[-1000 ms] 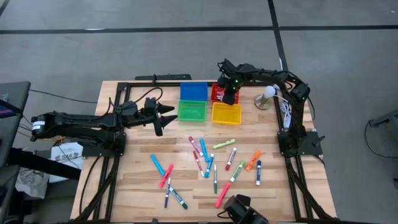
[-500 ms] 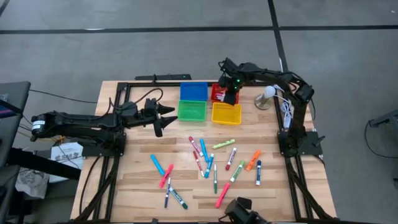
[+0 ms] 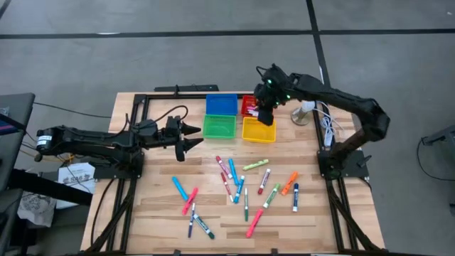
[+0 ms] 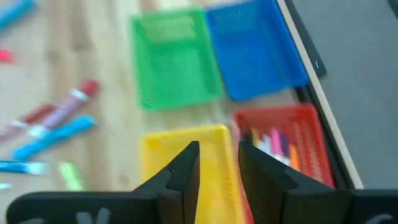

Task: Pick & Place Markers
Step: Put the small green marker into the yellow basket

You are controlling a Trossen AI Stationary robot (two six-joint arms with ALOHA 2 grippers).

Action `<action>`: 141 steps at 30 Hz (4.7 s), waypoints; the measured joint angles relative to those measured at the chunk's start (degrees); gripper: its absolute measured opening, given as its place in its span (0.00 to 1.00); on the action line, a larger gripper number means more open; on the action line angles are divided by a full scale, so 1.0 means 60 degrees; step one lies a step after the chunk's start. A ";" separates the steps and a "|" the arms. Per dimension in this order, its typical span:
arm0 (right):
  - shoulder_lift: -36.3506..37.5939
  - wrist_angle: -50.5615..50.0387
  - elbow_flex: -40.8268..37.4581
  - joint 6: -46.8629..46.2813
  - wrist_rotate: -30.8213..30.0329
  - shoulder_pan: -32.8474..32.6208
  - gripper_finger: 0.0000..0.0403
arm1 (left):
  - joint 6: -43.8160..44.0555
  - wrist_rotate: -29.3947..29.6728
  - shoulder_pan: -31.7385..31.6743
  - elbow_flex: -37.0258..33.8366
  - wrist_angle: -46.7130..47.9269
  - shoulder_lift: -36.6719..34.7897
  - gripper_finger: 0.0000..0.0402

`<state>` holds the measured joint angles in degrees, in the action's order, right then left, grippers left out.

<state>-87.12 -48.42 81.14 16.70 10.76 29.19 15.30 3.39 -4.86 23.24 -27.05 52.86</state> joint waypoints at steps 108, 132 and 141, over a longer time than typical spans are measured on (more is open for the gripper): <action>-0.2570 0.2436 -0.1271 -1.4563 -0.2536 -0.9275 0.52 | 0.0283 -0.2897 0.1990 -0.0714 -0.0507 -0.0001 0.59; -0.4537 0.2273 -0.0783 -1.4699 -0.1490 -0.8950 0.49 | 0.0272 -0.2792 0.2050 -0.0707 -0.0854 -0.0001 0.59; -0.5220 0.2349 -0.0734 -1.4702 -0.1543 -0.8928 0.42 | 0.0247 -0.2793 0.2050 -0.0707 -0.0838 -0.0001 0.59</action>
<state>-118.44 -34.33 76.74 -71.51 1.51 -24.38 16.78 -13.37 7.44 19.00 -32.08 52.86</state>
